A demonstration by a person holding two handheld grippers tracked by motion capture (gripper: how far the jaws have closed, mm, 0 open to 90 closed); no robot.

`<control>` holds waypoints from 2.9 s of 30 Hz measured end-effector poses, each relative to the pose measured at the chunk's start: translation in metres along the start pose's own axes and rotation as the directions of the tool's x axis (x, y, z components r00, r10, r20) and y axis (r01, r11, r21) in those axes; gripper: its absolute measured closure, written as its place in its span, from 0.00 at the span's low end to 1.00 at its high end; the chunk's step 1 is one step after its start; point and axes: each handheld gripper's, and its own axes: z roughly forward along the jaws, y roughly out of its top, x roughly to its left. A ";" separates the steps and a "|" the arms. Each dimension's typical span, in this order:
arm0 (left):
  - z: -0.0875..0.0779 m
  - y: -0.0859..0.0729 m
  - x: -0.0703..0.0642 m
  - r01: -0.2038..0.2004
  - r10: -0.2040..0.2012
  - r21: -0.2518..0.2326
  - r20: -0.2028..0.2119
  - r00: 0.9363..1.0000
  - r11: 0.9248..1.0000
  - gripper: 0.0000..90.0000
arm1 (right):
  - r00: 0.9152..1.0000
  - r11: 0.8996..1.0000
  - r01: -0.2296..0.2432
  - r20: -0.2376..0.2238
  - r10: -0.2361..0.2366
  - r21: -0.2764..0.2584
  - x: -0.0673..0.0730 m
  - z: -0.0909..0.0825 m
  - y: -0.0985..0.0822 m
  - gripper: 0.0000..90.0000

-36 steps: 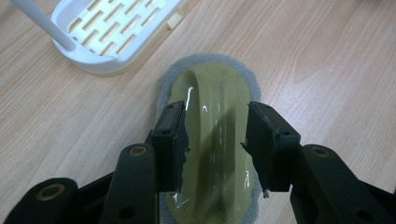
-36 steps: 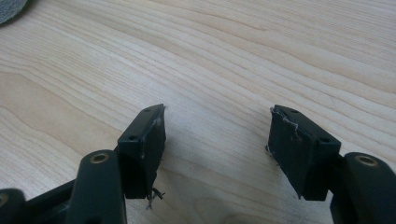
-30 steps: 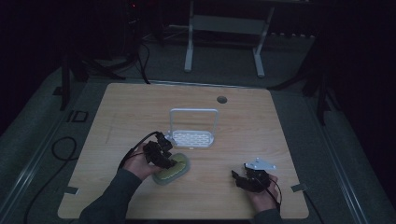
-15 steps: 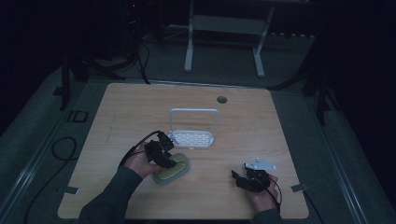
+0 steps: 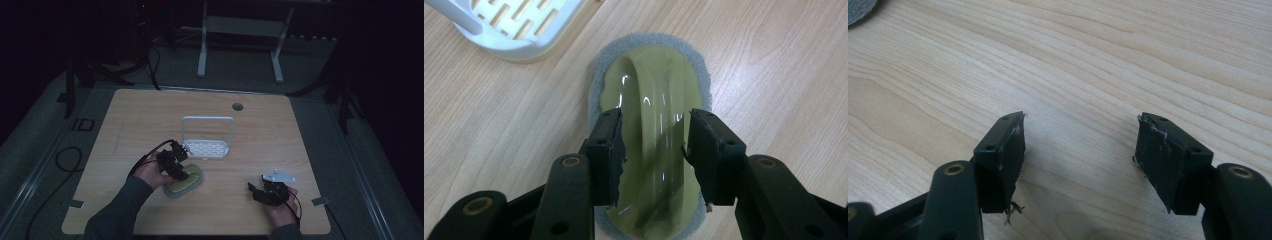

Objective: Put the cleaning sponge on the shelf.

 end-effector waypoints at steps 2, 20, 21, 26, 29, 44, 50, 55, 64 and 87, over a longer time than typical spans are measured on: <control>0.000 0.001 0.000 -0.001 0.001 0.004 0.000 1.000 1.000 0.64 | 1.000 1.000 0.000 0.000 0.000 0.000 0.000 0.000 0.000 0.40; 0.003 0.009 -0.001 -0.026 0.026 0.064 -0.006 1.000 0.998 0.67 | 1.000 1.000 -0.001 -0.001 0.001 0.001 0.000 0.000 0.000 0.40; 0.003 0.009 -0.001 -0.029 0.029 0.066 -0.006 1.000 0.997 0.68 | 1.000 1.000 -0.001 -0.001 0.001 0.001 0.000 0.000 0.000 0.40; 0.004 0.012 -0.001 -0.044 0.045 0.085 -0.004 0.999 0.995 0.70 | 1.000 1.000 -0.001 -0.001 0.001 0.001 0.000 0.000 0.000 0.40; 0.004 0.014 -0.002 -0.051 0.052 0.097 -0.006 0.999 0.994 0.71 | 1.000 1.000 -0.001 -0.002 0.001 0.001 0.000 0.000 0.000 0.40; 0.006 0.020 -0.004 -0.079 0.081 0.154 -0.006 0.997 0.985 0.76 | 1.000 1.000 0.001 -0.002 -0.001 0.001 0.000 0.000 0.000 0.40; 0.007 0.022 -0.005 -0.085 0.087 0.174 -0.004 0.996 0.981 0.76 | 1.000 1.000 0.002 -0.003 -0.002 0.001 0.000 0.000 0.000 0.40; 0.008 0.023 -0.006 -0.089 0.091 0.181 -0.001 0.996 0.979 0.77 | 1.000 1.000 0.003 -0.004 -0.003 0.000 0.000 0.000 0.000 0.40; 0.008 0.026 -0.009 -0.122 0.128 0.214 -0.013 0.992 0.969 0.79 | 1.000 1.000 0.004 -0.004 -0.004 0.000 0.000 0.000 0.000 0.40; 0.010 0.031 -0.013 -0.176 0.186 0.285 -0.009 0.983 0.942 0.78 | 1.000 1.000 0.006 -0.005 -0.006 0.000 0.000 0.000 0.000 0.40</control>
